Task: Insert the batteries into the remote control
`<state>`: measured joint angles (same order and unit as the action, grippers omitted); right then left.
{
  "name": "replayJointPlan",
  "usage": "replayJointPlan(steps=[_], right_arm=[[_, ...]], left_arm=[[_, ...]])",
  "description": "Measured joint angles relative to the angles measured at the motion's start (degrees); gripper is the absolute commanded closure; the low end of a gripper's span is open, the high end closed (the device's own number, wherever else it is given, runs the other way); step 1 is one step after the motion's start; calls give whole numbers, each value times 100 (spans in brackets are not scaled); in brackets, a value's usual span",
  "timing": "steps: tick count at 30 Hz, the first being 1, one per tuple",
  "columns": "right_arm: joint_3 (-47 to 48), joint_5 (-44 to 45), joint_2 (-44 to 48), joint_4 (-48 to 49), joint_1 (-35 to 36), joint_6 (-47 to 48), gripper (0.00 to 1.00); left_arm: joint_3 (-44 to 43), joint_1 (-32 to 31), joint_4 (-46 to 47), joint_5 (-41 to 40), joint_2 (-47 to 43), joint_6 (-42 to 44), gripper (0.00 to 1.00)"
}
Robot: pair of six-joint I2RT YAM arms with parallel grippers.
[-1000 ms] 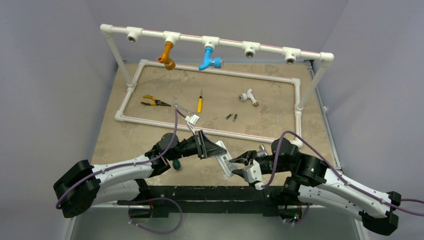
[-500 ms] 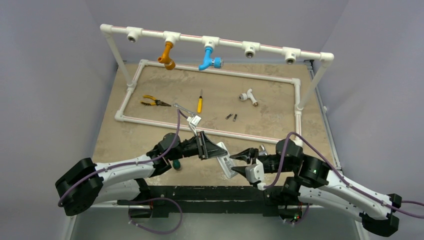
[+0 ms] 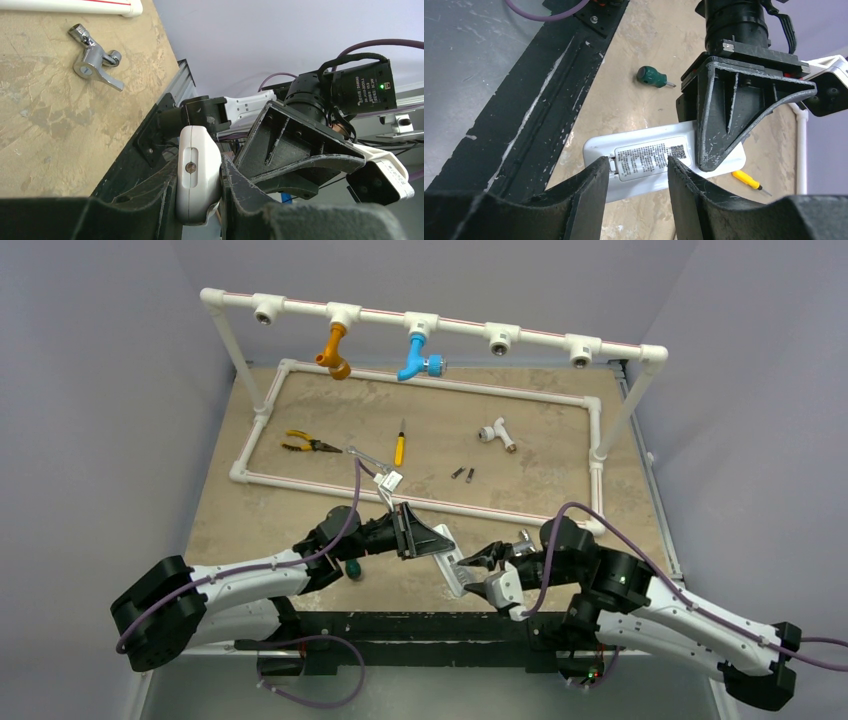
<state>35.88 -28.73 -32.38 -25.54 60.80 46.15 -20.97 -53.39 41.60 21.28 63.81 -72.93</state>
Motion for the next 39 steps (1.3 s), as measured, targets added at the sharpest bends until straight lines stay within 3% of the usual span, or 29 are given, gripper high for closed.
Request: replayJointPlan(steps=[39], right_arm=[[-136, 426, 317, 295, 20, 94, 55]], left_arm=[[0, -35, 225, 90, 210, -90, 100]])
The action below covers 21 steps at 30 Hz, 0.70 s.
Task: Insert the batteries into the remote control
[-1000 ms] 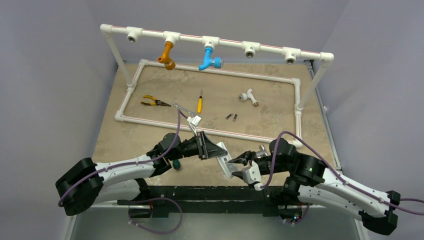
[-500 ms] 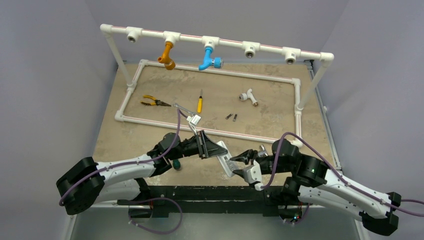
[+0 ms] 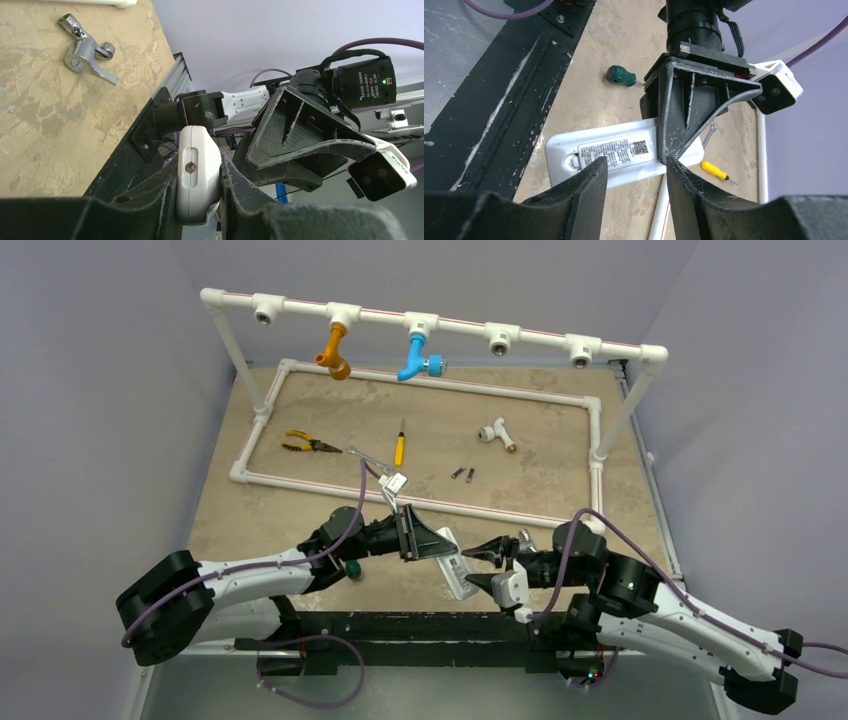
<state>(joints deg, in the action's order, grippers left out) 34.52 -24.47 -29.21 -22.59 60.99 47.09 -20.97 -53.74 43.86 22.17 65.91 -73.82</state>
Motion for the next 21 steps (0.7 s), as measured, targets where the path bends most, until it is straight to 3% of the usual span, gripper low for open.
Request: replayJointPlan(steps=[12, 21], right_arm=[[-37, -63, 212, -37, 0, 9, 52], [125, -411, -271, -409, 2, -13, 53]], left_arm=[[-2, -9, 0, 63, 63, -11, 100], [-24, -7, -57, 59, 63, -9, 100]])
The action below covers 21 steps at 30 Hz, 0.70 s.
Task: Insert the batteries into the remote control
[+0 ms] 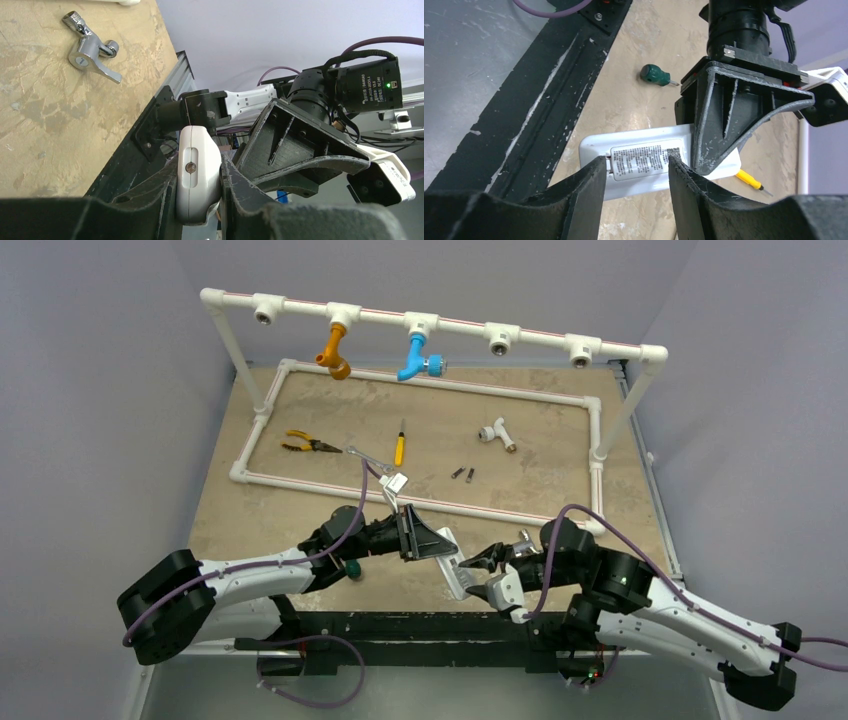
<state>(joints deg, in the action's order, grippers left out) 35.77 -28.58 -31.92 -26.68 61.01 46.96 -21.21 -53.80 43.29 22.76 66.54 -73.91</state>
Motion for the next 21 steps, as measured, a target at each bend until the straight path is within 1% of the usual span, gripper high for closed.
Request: replayJointPlan(steps=[10, 21], right_arm=[[35, -140, -168, -61, 0, -7, 53], [37, -15, -173, -72, 0, 37, 57]], left_arm=[[-2, -2, -55, 0, 0, 0, 100], [-2, 0, 48, -2, 107, -44, 100]])
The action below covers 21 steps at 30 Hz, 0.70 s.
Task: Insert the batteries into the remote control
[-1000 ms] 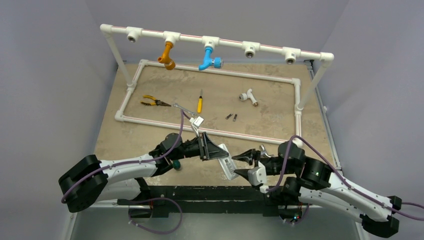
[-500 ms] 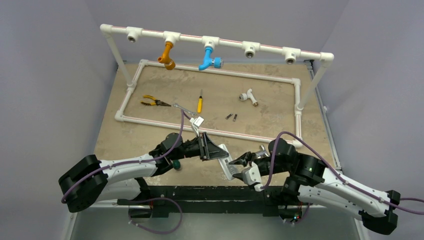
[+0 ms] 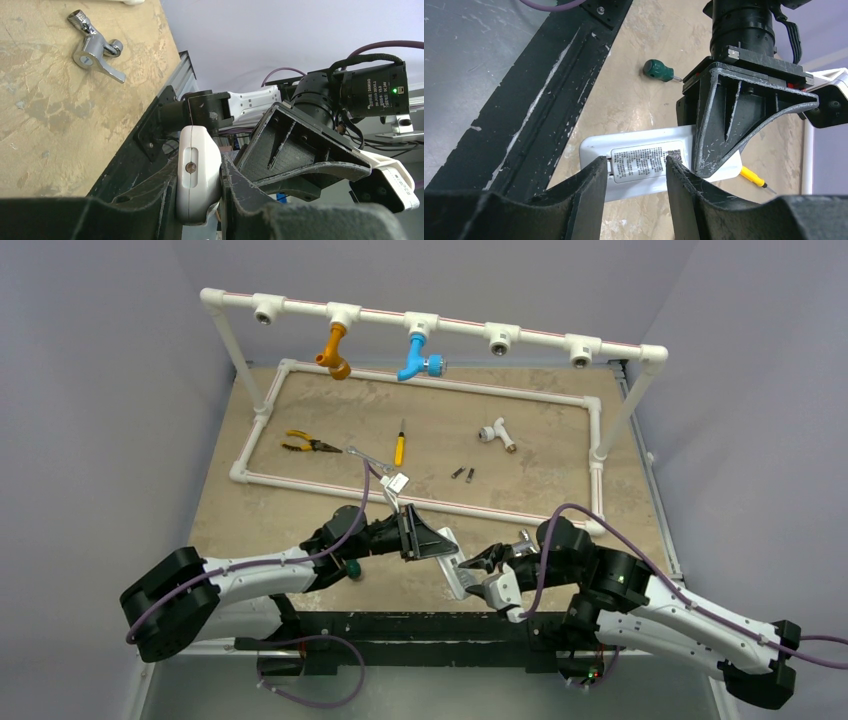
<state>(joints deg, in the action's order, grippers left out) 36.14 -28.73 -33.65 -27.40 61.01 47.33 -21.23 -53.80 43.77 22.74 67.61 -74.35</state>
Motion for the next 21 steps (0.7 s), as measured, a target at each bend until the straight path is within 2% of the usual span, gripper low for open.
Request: replayJointPlan(steps=[21], right_arm=[[-52, 391, 376, 162, 9, 94, 57]], left_arm=[[-2, -4, 240, -57, 70, -66, 100]])
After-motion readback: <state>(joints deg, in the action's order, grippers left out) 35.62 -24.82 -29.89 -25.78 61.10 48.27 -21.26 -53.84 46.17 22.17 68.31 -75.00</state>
